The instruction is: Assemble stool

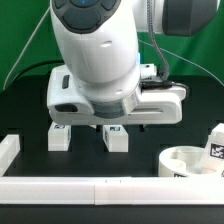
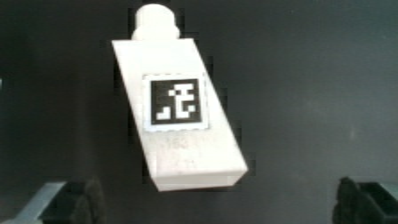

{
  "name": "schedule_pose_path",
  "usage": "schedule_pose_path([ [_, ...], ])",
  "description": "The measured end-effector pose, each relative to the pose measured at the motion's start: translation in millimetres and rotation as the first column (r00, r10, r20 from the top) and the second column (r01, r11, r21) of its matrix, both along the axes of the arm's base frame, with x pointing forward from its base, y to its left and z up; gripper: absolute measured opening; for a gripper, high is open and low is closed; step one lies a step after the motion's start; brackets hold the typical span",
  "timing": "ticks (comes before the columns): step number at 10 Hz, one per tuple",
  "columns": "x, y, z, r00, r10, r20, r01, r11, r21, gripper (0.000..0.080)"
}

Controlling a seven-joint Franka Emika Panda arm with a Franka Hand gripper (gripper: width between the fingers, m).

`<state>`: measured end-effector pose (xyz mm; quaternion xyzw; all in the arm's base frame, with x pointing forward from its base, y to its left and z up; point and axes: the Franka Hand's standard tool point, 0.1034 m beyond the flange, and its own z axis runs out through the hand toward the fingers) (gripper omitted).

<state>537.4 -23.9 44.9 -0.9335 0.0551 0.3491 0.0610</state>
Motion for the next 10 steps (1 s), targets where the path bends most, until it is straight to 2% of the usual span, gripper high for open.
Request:
schedule_pose_path([
  [3,-1.3,-1.9,-0.6,1.0,-0.004,-0.004,0.004,1.0,0.001,0.0649],
  [4,-16.8,-2.0,-7.4,0.997,-0.017,-0.076,0.018,1.0,0.015,0.0649],
  [5,-27.7,1.8,-24.5,0.993,-0.023,-0.119,0.025,1.0,0.014,0.0649],
  [7,-53.7,8.0,-29.3,0.963,-0.003,-0.268,0.014,0.999,0.041,0.0649],
  [8,-48.9,10.7,-36.0,0.969,-0.008,-0.249,0.012,1.0,0.016,0.0649],
  [10,-45.4,10.9,-34.4,0.974,-0.005,-0.227,0.008,1.0,0.012,0.0649],
])
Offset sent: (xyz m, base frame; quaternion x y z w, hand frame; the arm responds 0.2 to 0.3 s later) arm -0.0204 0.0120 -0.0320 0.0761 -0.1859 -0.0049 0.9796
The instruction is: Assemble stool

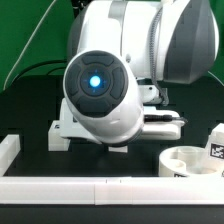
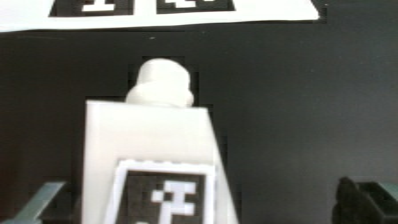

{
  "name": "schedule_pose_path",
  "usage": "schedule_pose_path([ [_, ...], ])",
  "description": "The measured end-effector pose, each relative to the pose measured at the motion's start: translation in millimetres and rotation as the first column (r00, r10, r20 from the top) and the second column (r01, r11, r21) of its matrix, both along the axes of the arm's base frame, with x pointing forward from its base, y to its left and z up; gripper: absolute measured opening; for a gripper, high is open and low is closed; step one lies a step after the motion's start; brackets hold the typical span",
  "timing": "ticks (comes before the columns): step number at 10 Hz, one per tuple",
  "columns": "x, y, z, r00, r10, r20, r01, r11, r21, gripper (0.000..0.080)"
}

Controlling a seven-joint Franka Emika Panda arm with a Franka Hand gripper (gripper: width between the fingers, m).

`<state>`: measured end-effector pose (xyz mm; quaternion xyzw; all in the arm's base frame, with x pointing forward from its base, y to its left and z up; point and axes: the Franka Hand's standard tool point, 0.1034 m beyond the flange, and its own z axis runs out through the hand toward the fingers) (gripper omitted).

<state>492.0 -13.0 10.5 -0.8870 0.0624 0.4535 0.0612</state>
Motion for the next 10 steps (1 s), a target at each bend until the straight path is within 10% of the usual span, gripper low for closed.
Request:
schedule_pose_path([
  [4,2.3,-3.0,1.3,1.0,-0.004,0.008,0.004,1.0,-0.001,0.0649],
  [6,2.2,-4.4,1.2,1.0,-0.007,0.008,0.007,1.0,-0.001,0.0405],
  [10,2.2,-6.2,1.3,1.0,-0.011,0.008,0.011,1.0,-0.001,0.0323],
])
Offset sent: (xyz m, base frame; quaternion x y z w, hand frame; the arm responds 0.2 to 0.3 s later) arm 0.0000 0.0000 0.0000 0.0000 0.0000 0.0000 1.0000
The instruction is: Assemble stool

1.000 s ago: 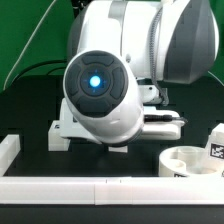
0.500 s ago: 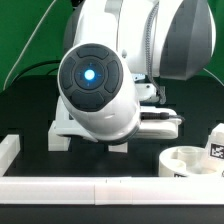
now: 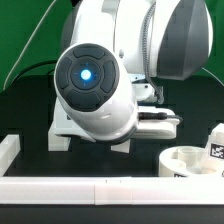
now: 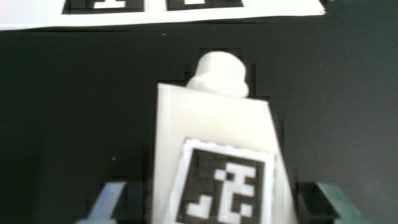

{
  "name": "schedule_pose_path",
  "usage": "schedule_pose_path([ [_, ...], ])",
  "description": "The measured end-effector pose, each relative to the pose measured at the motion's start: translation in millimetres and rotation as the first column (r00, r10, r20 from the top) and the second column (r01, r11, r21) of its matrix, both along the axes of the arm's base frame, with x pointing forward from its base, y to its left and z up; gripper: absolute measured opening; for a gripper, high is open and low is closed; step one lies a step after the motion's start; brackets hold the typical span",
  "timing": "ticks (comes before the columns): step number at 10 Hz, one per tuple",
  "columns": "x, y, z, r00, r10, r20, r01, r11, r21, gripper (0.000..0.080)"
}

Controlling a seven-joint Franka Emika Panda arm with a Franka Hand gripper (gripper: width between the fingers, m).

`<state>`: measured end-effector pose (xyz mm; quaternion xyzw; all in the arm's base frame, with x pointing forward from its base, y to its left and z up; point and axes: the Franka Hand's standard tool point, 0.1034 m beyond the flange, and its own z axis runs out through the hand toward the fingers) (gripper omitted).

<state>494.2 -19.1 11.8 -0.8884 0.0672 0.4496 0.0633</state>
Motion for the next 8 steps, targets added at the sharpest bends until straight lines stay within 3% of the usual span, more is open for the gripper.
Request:
schedule_pose_path([
  [4,3.5,0.8,2.2,1.0,0.0,0.012,0.0,1.0,-0.001,0.0323],
  [5,20.6,10.7,18.1,0.997,0.017,0.081,-0.017,1.0,-0.004,0.0324],
  [6,34.0,22.8,45.3,0.988,0.031,0.149,-0.032,0.999,0.002,0.0324],
  [8,46.6,35.8,78.0,0.975,0.055,0.216,-0.057,0.998,0.0,0.0324],
])
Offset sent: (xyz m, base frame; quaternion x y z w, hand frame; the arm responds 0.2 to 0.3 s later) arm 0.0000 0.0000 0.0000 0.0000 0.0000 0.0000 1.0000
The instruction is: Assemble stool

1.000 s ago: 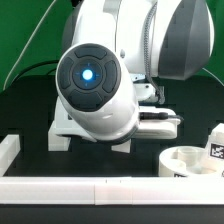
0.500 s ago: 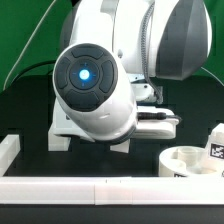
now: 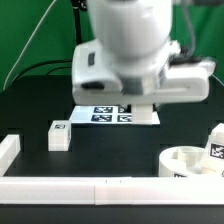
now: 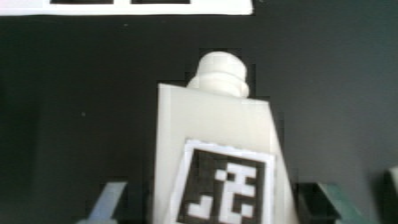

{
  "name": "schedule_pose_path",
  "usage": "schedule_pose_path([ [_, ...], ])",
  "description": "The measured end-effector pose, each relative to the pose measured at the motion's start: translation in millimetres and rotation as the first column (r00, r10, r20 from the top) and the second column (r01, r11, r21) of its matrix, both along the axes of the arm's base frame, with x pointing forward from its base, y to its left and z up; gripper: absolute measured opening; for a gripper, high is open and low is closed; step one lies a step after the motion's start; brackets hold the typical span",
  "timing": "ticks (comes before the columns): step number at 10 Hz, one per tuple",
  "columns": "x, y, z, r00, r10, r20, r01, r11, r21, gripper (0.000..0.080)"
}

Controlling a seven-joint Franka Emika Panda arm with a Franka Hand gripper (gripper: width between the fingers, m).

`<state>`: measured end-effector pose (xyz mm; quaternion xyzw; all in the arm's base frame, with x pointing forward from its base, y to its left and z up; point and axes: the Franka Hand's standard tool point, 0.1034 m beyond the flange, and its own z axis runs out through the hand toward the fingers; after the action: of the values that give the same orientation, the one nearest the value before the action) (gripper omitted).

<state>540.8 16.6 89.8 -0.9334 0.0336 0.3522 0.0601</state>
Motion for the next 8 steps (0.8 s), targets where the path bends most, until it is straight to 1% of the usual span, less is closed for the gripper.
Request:
schedule_pose_path([
  [1,-1.3,-2.3,3.0,0.999,0.034,-0.005,-0.034,0.999,-0.023,0.0324],
  [2,3.1,-3.6,-1.4,0.999,0.033,0.022,-0.033,0.999,-0.03,0.0324],
  [3,13.1,-4.8,-1.8,0.994,0.031,0.105,-0.027,0.999,-0.041,0.0324],
  [4,17.8,-4.5,0.2,0.98,0.029,0.195,-0.02,0.999,-0.05,0.0324],
  [5,26.5,-0.3,5.1,0.956,0.033,0.293,-0.018,0.998,-0.057,0.0324],
  [6,41.3,6.5,20.5,0.922,0.046,0.384,-0.025,0.998,-0.058,0.0324],
  [7,63.9,16.0,43.5,0.867,0.081,0.491,-0.062,0.997,-0.055,0.0324],
  [8,74.0,20.1,53.2,0.817,0.059,0.574,-0.025,0.997,-0.067,0.0324],
])
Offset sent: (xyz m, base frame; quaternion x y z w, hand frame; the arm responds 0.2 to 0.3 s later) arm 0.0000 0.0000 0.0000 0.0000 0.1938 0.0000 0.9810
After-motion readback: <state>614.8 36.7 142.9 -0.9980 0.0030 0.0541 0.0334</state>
